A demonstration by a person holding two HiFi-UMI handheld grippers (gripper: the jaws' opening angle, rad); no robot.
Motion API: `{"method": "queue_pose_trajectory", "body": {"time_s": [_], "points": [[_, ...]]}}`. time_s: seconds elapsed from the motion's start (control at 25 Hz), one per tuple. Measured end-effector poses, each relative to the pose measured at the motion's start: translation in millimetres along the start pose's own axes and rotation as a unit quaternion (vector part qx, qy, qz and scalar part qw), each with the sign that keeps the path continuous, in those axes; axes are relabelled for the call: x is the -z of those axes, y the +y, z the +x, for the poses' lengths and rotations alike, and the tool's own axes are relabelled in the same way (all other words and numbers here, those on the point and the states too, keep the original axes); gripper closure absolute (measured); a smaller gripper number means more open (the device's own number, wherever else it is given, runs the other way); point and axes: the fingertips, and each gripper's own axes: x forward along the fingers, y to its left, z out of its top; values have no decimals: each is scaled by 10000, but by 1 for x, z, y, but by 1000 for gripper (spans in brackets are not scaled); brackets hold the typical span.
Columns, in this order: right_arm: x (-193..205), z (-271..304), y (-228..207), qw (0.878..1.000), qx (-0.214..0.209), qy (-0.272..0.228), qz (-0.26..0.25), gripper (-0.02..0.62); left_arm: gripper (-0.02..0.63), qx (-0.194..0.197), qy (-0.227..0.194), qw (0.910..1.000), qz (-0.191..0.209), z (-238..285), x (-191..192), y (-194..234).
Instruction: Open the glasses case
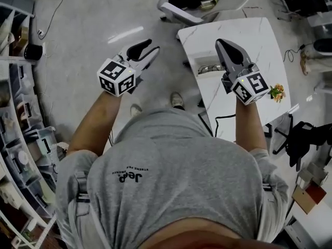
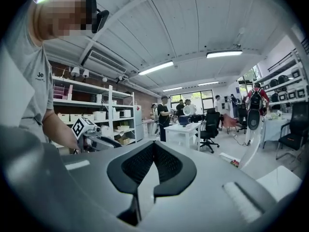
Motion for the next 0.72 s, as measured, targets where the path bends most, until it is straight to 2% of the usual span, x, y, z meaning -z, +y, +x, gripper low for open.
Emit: {"method": "queue_pose_trajectory", "body": {"time_s": [0.16,0.36,0.56,0.72], "points": [[-24,37,34,9992,-376,-45,-129,594,424,-337,-562,9978,102,-59,-40,15],[-50,77,79,9958,-865,-99,-278,594,460,-764,-1215,9894,199,-133,-84,27],[-65,111,128,9897,-1403,-72,-288,594,476,-1209,-1673,9780,298,-202,-114,30],[-76,137,167,9812,-1900,-152,-300,594,500,-1719,-1856,9672,221,-252,-118,39]]}}
